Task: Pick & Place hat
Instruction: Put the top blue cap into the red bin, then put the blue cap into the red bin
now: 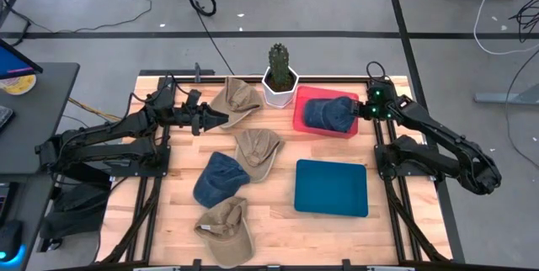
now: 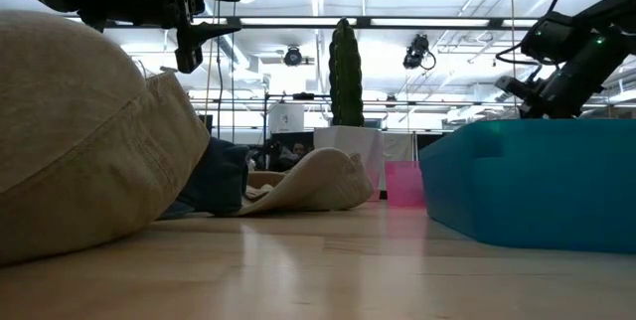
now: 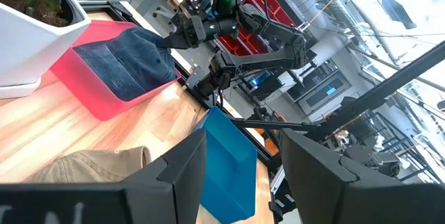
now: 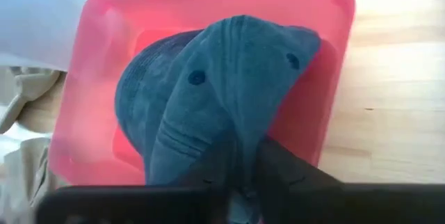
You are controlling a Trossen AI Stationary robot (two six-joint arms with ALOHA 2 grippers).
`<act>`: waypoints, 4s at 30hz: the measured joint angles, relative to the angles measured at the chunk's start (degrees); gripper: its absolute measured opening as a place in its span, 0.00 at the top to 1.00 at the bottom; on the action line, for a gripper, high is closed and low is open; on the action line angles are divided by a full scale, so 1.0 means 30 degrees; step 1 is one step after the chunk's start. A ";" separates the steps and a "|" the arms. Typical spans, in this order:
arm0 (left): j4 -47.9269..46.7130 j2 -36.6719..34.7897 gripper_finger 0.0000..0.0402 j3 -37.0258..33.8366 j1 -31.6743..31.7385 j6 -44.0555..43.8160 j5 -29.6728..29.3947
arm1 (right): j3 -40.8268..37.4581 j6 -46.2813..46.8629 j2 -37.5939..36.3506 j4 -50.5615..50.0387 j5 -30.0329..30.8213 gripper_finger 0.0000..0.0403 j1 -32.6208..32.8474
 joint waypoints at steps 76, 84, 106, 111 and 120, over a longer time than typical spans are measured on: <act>-1.8305 0.1937 0.99 0.8182 -0.6380 -0.3481 -0.4459 | 0.9326 -0.1177 -0.1991 -0.6952 -0.5384 0.94 0.2973; -2.3251 0.6382 0.85 0.8174 -0.6972 -0.5368 -0.4075 | 0.9318 -0.1668 -0.1851 -0.6952 -0.5384 0.94 0.2973; -2.2583 1.4192 0.25 0.8153 -0.6986 -0.1773 -0.4269 | 0.9318 -0.2236 -0.1851 -0.6901 -0.5377 0.94 0.2980; -2.2459 1.4833 0.34 0.8149 -0.6986 -0.1286 -0.4320 | 0.9318 -0.2217 -0.1851 -0.6901 -0.5226 0.94 0.2980; -2.2083 1.4877 0.70 0.8145 -0.6986 -0.0950 -0.4452 | 0.9311 -0.2075 -0.1851 -0.6894 -0.4561 0.94 0.2980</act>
